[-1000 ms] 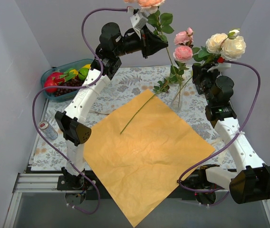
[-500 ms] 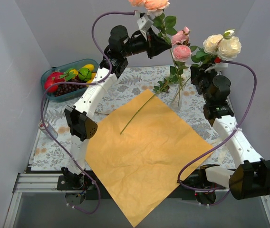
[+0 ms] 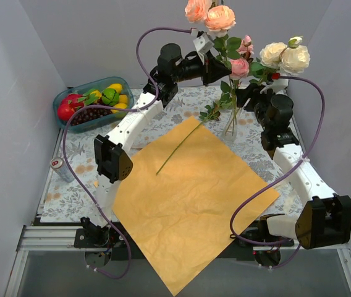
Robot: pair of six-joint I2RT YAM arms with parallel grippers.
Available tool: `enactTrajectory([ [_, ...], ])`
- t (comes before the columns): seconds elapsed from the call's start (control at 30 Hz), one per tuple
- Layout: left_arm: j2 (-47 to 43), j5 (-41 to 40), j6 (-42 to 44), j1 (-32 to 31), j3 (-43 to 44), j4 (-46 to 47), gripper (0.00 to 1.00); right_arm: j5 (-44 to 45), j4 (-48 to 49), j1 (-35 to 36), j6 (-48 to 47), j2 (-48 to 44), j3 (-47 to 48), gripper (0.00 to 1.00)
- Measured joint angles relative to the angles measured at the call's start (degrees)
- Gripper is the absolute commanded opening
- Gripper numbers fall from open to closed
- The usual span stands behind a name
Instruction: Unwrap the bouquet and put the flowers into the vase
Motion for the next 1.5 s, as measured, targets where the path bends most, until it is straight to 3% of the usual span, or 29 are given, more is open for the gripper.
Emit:
enactTrajectory([
  [0.17,0.0,-1.2,2.6,-1.9,-0.5,-0.3,0.0,-0.5,-2.1,0.0,0.0,0.3,0.9,0.7],
  [0.33,0.0,-2.9,5.7,-3.5,-0.5,-0.3,0.0,-0.3,-7.2,-0.2,0.0,-1.0,1.9,0.92],
  [0.57,0.1,-5.2,7.8,-4.3,-0.5,-1.0,0.0,1.6,-16.6,-0.2,0.9,-7.2,1.8,0.96],
  [0.83,2.6,-6.1,8.1,-5.0,-1.5,-1.5,0.05,6.8,-25.0,-0.2,5.8,-17.1,-4.8,0.97],
  [0.93,3.0,-6.2,8.1,-5.3,-3.0,-2.1,0.29,7.3,-28.1,0.1,7.4,-19.0,-6.4,0.97],
  [1.03,3.0,-6.1,8.5,-5.6,-4.2,-1.7,0.67,7.3,-29.5,1.0,8.7,-20.0,-7.1,0.97],
  [1.1,3.0,-6.2,8.7,-5.6,-5.5,-1.3,0.98,7.1,-30.1,2.7,9.3,-20.2,-7.3,0.98],
  [1.5,-5.4,-8.4,9.5,-5.6,-15.4,-4.5,0.98,11.1,-30.2,19.3,12.3,-13.6,-7.7,0.97],
])
